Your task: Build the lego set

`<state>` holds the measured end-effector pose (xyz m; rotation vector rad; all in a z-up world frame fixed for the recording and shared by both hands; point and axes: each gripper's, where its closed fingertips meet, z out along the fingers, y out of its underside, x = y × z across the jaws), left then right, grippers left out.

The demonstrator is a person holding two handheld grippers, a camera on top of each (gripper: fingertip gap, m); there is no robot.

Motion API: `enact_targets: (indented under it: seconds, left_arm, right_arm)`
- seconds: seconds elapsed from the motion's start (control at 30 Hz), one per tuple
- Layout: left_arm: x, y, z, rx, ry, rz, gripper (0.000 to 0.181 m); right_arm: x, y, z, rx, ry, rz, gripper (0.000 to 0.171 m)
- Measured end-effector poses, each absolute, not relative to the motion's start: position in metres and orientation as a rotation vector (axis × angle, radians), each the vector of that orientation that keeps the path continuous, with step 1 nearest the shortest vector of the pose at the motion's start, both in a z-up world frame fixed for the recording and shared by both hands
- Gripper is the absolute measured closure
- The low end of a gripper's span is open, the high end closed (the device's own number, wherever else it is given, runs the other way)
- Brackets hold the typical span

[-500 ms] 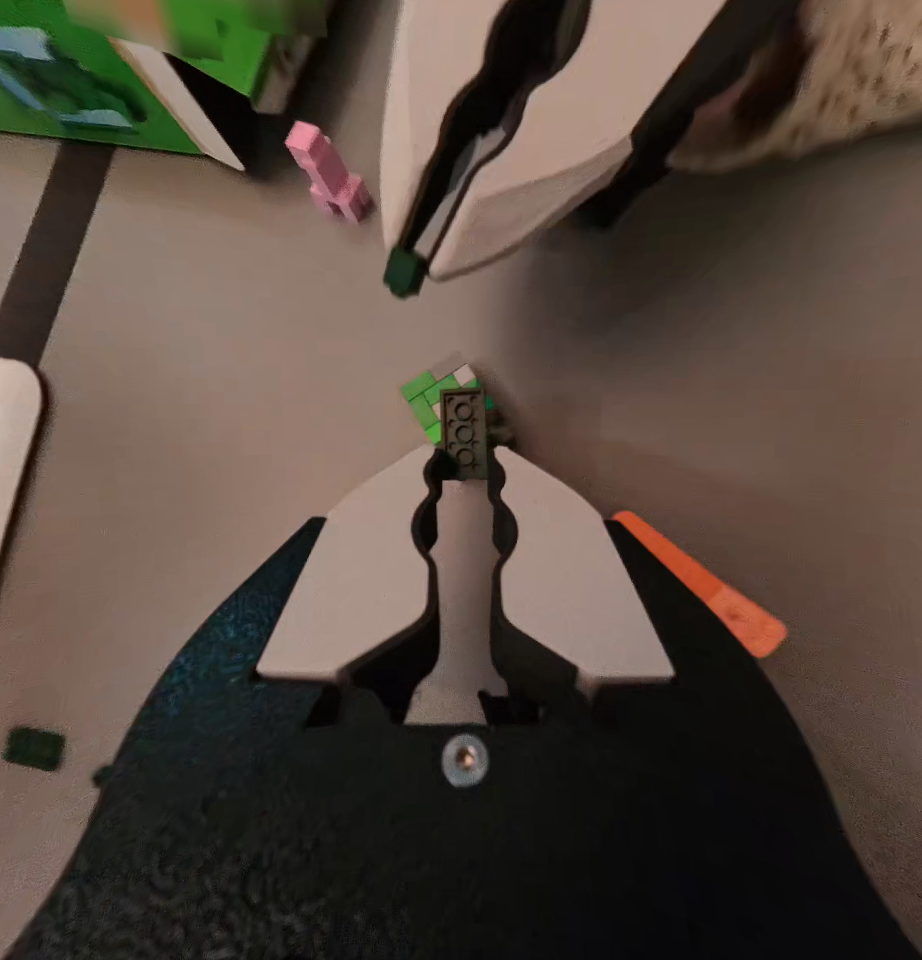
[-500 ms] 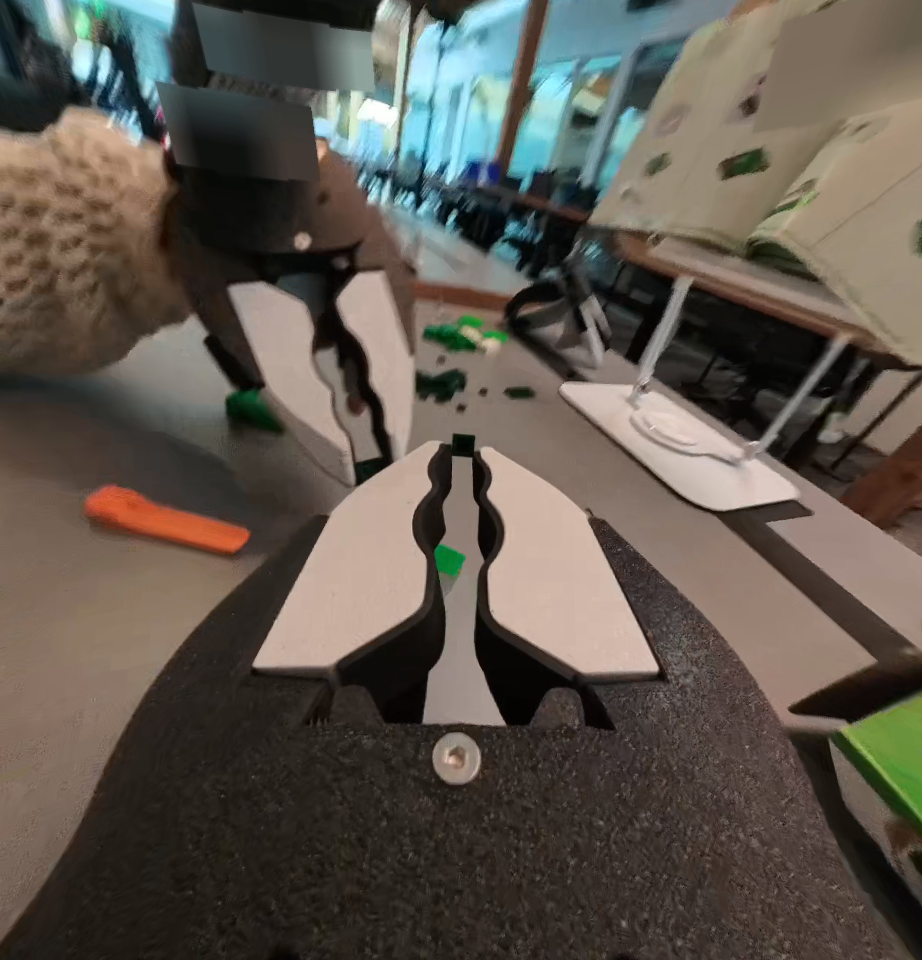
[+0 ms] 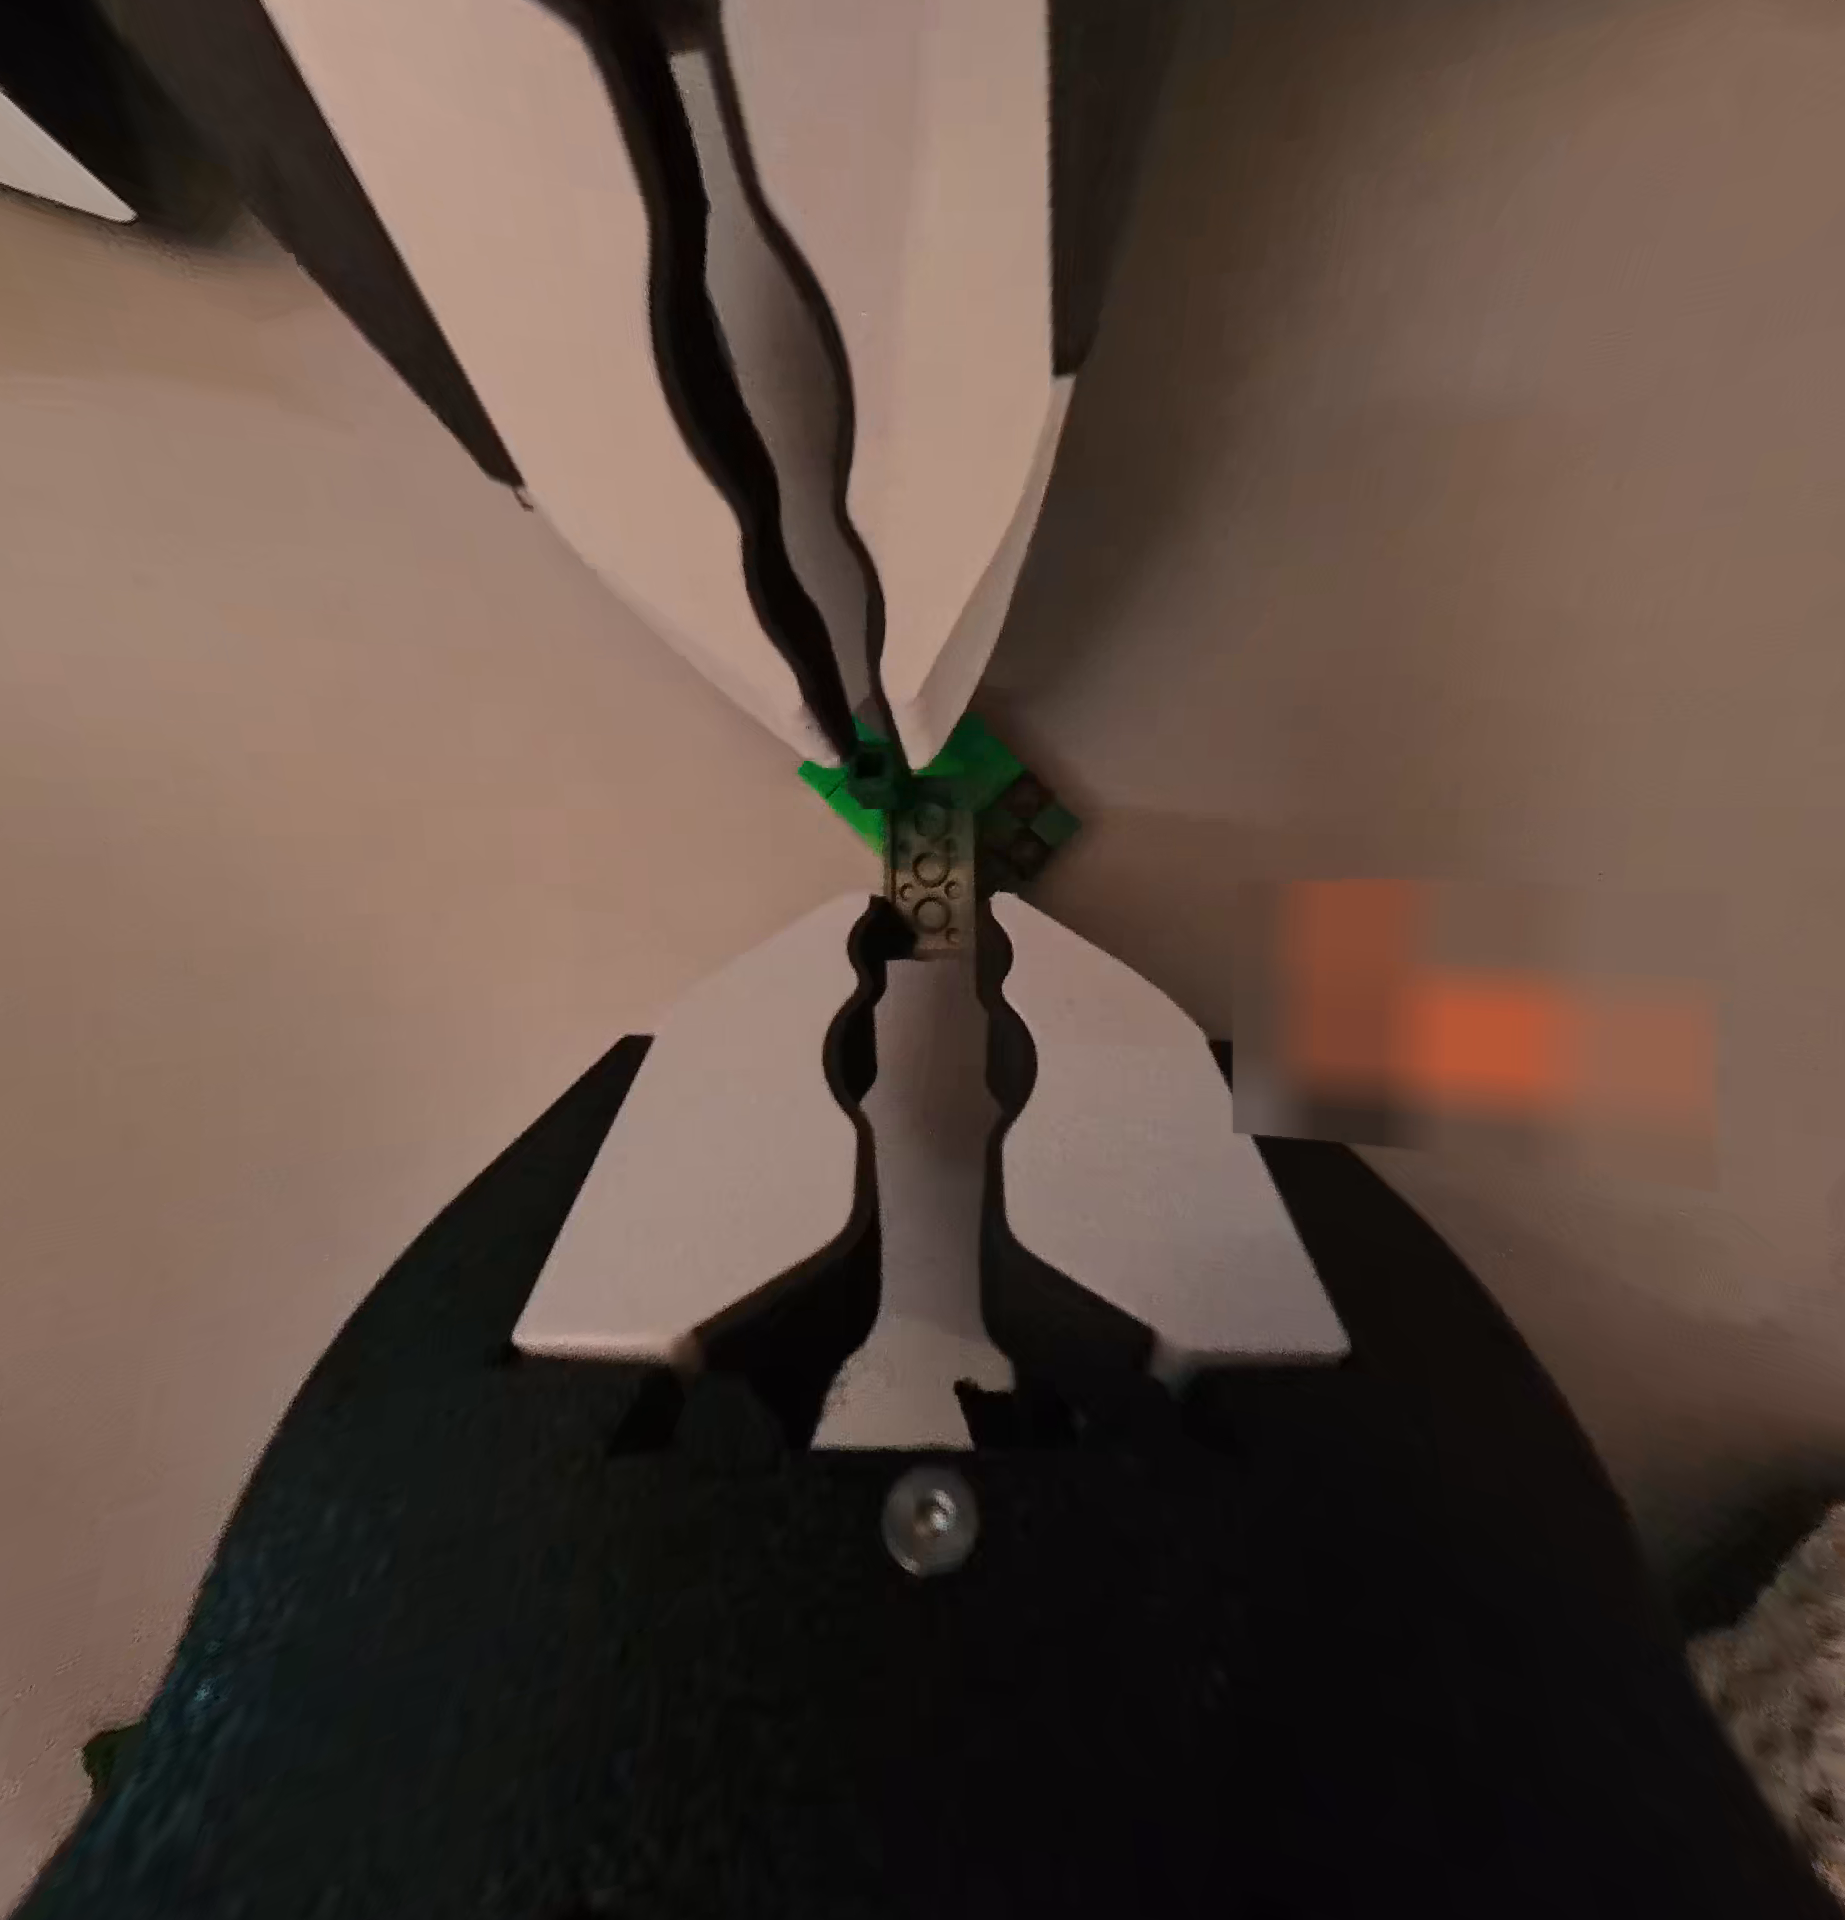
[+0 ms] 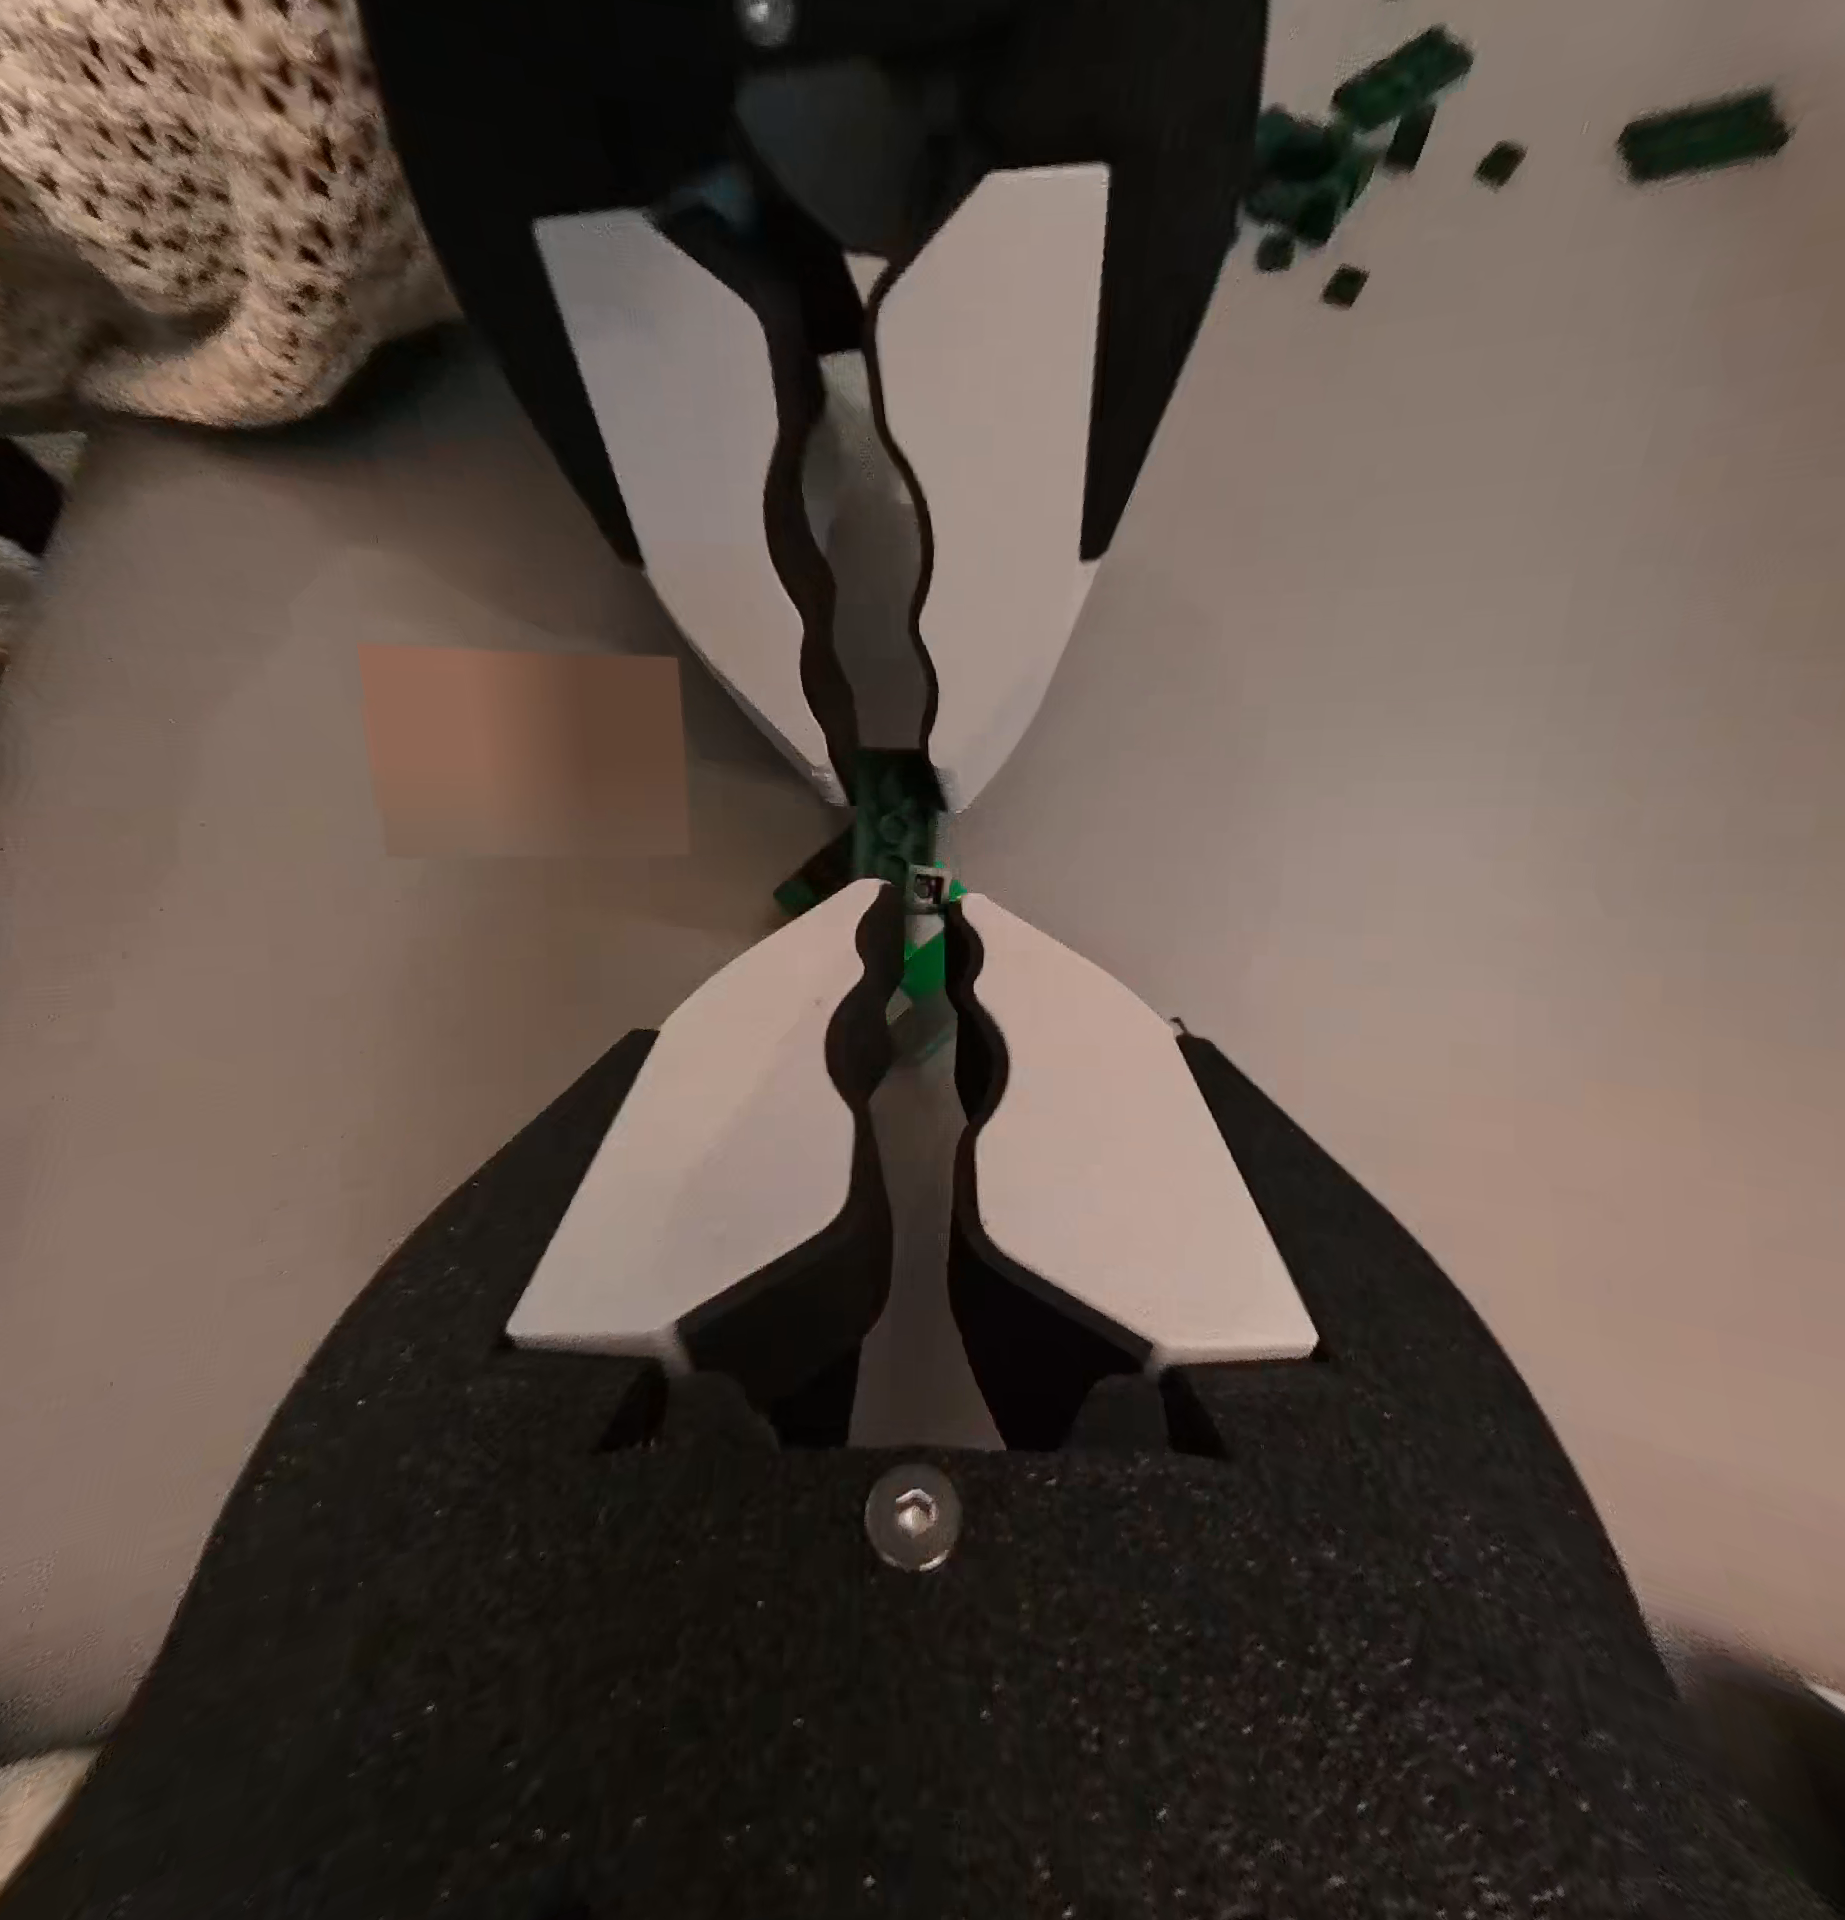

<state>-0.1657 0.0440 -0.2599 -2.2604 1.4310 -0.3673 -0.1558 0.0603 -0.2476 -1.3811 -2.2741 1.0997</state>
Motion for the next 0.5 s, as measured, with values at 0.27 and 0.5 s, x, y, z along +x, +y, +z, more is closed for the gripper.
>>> enact_targets:
  seconds: [0.27, 0.5]
  left_arm:
    - [-0.1635, 0.0396, -0.2695, -2.288, 1.459, -0.343, 0.164]
    - [-0.1677, 0.0436, -0.2703, -2.281, 1.450, -0.295, 0.165]
  right_arm:
    - [-0.1520, 0.0562, -0.2538, -1.369, -2.330, 1.092, 0.164]
    - [-0.1527, 0.0555, -0.2569, -1.325, -2.352, 0.993, 0.164]
